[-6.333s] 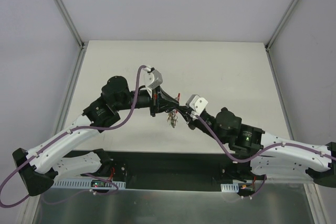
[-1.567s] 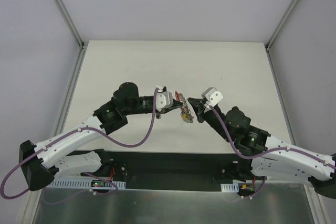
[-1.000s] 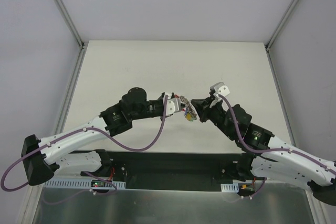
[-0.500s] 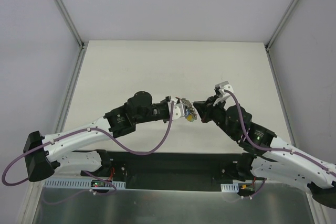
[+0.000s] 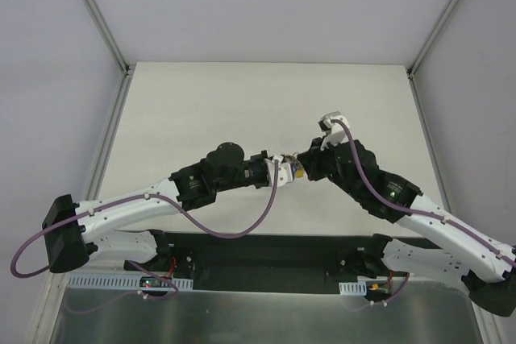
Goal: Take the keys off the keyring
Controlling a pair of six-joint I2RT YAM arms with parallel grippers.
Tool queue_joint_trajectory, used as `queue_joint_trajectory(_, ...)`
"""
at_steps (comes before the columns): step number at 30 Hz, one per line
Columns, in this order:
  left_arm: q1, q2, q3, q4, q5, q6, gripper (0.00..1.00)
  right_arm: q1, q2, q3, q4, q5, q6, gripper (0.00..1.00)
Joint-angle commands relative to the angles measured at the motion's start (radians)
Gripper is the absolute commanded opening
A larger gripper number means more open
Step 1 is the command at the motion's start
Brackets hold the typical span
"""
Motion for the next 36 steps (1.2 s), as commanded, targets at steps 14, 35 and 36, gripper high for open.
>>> queue_joint_trajectory(14,-0.048,0.013,-0.056,-0.14,-0.129,0.045,0.0,-0.294,-0.041,-0.011,0.086,-0.191,0.146,0.0)
queue_joint_trajectory(35,0.03,-0.114,-0.004,-0.07,0.08,-0.191,0.09,-0.304,-0.103,-0.045,0.135,-0.345,0.214,0.01)
queue_joint_trajectory(36,0.031,-0.119,0.002,-0.067,0.122,-0.217,0.12,-0.304,-0.103,-0.043,0.136,-0.346,0.215,0.0)
